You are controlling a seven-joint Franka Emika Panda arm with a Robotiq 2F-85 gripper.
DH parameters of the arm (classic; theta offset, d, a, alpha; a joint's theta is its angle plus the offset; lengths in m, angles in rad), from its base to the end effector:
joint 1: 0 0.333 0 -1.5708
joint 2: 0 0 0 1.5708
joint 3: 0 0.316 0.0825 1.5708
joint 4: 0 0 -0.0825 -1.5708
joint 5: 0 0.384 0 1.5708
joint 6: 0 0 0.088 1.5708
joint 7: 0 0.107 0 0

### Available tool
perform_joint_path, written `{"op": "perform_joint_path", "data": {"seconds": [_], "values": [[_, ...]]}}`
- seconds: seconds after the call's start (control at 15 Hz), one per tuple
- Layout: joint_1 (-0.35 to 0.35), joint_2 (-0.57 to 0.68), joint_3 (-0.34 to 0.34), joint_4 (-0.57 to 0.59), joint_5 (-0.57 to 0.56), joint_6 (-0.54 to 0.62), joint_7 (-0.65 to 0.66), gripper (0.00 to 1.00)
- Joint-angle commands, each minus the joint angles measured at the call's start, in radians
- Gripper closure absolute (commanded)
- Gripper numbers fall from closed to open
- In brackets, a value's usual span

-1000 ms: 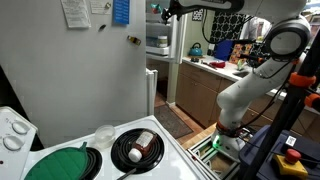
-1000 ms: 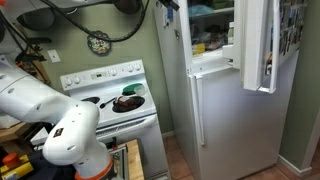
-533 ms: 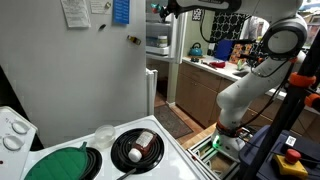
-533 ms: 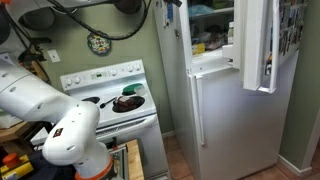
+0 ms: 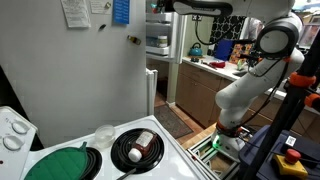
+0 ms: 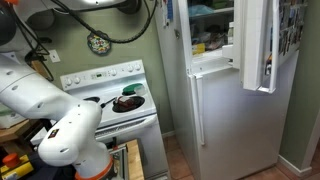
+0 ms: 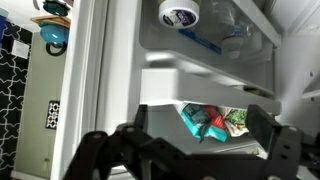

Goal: Remove the white and green pack from the open fridge and put it in the clear container on the stove.

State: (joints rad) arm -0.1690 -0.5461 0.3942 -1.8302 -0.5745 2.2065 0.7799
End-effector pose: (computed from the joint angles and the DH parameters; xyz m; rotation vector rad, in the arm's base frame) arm 0.3858 0.1497 0.8242 2.3841 -0.4590 1.5216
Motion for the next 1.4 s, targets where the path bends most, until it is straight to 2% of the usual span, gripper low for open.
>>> {"op": "perform_joint_path", "data": {"seconds": [0.0, 0.4, 0.53, 0.8, 1.07, 1.33], "values": [[0.001, 0.011, -0.009, 0.008, -0.041, 0.013, 0.055, 0.00], [0.004, 0.017, -0.012, 0.008, -0.049, 0.020, 0.067, 0.00], [-0.032, 0.049, 0.005, 0.030, -0.078, 0.066, 0.158, 0.00], [-0.039, 0.119, 0.004, 0.071, -0.118, 0.166, 0.282, 0.00], [-0.052, 0.191, -0.003, 0.114, -0.228, 0.242, 0.396, 0.00], [-0.026, 0.258, -0.026, 0.145, -0.351, 0.287, 0.506, 0.00]]}}
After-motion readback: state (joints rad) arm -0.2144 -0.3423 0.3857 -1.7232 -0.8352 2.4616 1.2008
